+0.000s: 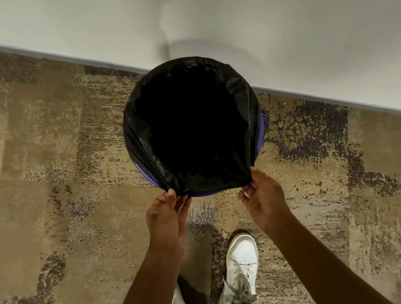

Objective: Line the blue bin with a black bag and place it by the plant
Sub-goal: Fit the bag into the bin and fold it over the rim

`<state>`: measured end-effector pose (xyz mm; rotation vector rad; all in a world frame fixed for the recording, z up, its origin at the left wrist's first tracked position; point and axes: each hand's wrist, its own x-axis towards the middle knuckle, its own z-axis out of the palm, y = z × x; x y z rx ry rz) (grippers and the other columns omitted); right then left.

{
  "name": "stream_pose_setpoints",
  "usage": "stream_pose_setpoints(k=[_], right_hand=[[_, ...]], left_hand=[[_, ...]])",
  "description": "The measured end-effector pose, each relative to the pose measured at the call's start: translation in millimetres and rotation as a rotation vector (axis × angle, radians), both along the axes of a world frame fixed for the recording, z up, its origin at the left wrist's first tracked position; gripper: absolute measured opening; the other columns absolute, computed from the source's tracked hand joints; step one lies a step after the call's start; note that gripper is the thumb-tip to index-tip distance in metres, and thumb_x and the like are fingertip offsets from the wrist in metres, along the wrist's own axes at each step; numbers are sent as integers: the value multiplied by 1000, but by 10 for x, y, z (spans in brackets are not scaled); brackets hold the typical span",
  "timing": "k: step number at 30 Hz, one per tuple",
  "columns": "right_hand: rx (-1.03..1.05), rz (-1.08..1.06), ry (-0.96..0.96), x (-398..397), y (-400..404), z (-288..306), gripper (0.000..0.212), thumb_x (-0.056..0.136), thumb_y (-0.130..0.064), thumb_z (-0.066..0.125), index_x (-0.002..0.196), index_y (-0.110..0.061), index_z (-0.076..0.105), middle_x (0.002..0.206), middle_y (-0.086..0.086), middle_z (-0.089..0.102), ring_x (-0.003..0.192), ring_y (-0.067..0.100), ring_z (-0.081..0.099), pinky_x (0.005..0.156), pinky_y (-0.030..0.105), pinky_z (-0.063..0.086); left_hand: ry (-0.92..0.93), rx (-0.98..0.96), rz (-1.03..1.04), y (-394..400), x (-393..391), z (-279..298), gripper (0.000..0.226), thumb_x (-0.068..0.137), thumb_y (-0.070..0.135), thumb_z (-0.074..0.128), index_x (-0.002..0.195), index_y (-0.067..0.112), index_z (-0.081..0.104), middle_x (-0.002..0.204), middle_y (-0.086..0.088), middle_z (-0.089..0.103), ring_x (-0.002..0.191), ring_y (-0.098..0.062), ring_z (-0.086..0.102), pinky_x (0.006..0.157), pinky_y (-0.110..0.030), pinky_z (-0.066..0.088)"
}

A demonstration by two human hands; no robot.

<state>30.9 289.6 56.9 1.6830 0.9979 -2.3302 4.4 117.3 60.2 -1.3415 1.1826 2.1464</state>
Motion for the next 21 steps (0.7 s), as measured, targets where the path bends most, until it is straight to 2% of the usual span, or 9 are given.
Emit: stream_pose_setpoints(k=[3,7,9,12,14,16,21], right_hand=[[52,-74,-28,9,-14,-85,12,99,-18,52,92,-17,62,87,2,67,76,14,60,65,28,43],[63,-170,6,-55,-1,-144,10,99,-20,51,93,-20,59,93,3,68,83,15,63,69,28,46],[59,-195,-4,-102,-14,-171,9,98,-20,53,103,-17,60,96,5,71,90,18,66,73,28,49],[40,-216,-22,-175,-84,-221,24,96,-19,56,119,-11,58,100,8,71,90,18,68,68,27,52],[43,-198,-16,-219,-127,-255,17,98,-19,53,113,-12,58,105,10,70,93,20,67,69,27,53],[44,-216,12,-260,-126,-276,12,98,-17,53,106,-14,60,109,13,70,101,24,67,77,31,55],[42,-249,35,-381,-59,-306,10,97,-14,58,92,-12,66,97,10,73,110,31,65,97,43,53]], left_hand=[[-6,-54,-34,83,-21,32,23,96,-2,48,75,6,52,81,-14,62,80,-21,63,95,-44,51],[-14,-125,-71,152,-95,53,21,97,-2,48,78,4,52,83,-15,62,81,-22,63,96,-45,50],[-6,-150,-76,147,-102,45,19,97,-1,48,79,4,53,84,-15,63,82,-22,64,95,-44,51],[7,-191,-92,88,-97,19,17,97,0,47,82,3,53,84,-16,63,84,-24,64,94,-43,52],[22,-227,-96,31,-120,-10,17,98,1,47,82,3,53,84,-16,63,84,-24,64,91,-42,54],[33,-254,-106,10,-147,-32,16,98,1,47,82,3,52,84,-15,63,85,-24,64,87,-38,57],[36,-247,-87,11,-138,-61,17,97,0,48,80,5,52,83,-14,62,81,-22,63,83,-37,59]])
